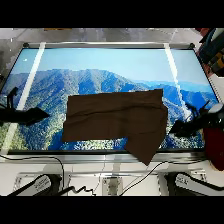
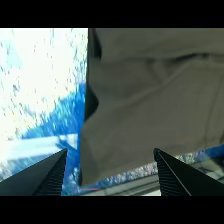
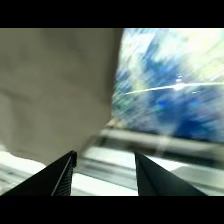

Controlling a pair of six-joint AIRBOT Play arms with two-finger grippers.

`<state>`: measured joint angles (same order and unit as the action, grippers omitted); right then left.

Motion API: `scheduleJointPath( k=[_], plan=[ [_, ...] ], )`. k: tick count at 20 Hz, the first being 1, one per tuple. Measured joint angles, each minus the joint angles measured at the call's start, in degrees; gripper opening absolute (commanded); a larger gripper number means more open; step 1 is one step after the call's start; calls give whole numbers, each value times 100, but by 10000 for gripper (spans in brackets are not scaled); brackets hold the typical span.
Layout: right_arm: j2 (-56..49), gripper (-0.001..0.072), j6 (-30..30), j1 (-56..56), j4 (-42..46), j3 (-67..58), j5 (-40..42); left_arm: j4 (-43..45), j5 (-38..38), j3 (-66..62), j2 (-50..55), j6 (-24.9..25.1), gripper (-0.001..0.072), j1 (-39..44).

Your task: Fold the clothes and pants, and hang the long-sleeved shirts on hangers.

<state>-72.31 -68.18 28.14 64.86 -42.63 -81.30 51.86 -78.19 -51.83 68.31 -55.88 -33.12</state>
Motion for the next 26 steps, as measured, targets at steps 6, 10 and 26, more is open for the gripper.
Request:
scheduleJointPath(
  k=[6, 10, 26],
  plan=[
    [409, 168, 55, 63, -1222, 1895, 1152, -9, 376, 994, -214, 57, 576, -96],
    [457, 14, 387, 68, -1665, 2310, 1591, -9, 446, 1211, -234, 74, 576, -107],
    [485, 12, 1303, 68, -2581, 2028, 1646, -4, 1665, 2291, -240, 256, 19, 1088]
  ],
)
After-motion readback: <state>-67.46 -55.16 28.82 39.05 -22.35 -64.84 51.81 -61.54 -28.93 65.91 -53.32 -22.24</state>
